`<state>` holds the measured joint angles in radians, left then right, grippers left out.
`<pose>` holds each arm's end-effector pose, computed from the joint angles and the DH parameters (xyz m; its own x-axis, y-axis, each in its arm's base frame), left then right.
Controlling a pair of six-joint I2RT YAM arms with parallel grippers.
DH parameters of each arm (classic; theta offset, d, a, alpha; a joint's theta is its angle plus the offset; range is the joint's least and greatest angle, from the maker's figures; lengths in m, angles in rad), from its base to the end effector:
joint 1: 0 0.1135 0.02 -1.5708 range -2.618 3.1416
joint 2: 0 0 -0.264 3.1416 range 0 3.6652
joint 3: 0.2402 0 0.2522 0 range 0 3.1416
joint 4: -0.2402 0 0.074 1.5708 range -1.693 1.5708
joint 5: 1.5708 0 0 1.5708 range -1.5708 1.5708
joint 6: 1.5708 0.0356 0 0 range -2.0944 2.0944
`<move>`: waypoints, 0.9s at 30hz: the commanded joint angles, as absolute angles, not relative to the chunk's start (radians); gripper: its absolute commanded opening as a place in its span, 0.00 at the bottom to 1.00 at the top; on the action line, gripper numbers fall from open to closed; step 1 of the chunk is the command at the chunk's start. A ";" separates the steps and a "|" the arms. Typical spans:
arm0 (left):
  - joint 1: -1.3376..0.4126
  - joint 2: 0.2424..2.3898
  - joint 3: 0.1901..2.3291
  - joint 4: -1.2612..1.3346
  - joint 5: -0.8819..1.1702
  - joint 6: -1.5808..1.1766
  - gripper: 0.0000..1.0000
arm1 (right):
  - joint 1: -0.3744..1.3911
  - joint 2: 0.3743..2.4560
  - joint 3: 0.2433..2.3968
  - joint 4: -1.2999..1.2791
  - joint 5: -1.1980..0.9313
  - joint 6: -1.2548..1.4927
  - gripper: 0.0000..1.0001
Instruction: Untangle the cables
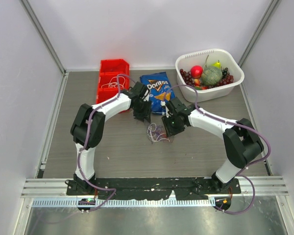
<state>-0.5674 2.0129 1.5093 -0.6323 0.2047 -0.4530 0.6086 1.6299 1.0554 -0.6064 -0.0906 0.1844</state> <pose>0.3522 -0.2331 0.1877 -0.9496 0.0970 -0.2981 0.2034 0.9143 -0.3502 0.2570 0.1830 0.1931 -0.8556 -0.3736 -0.3583 -0.4483 0.8809 0.1520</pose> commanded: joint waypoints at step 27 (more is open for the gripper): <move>-0.565 1.520 1.701 -0.641 -0.093 -0.365 0.00 | 0.617 1.787 1.169 -0.638 0.173 0.236 0.01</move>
<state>-0.5674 1.6104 1.5997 -0.6342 0.1085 -0.4095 0.6392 1.8145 1.1847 -0.6193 0.0620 0.1989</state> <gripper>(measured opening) 0.012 0.036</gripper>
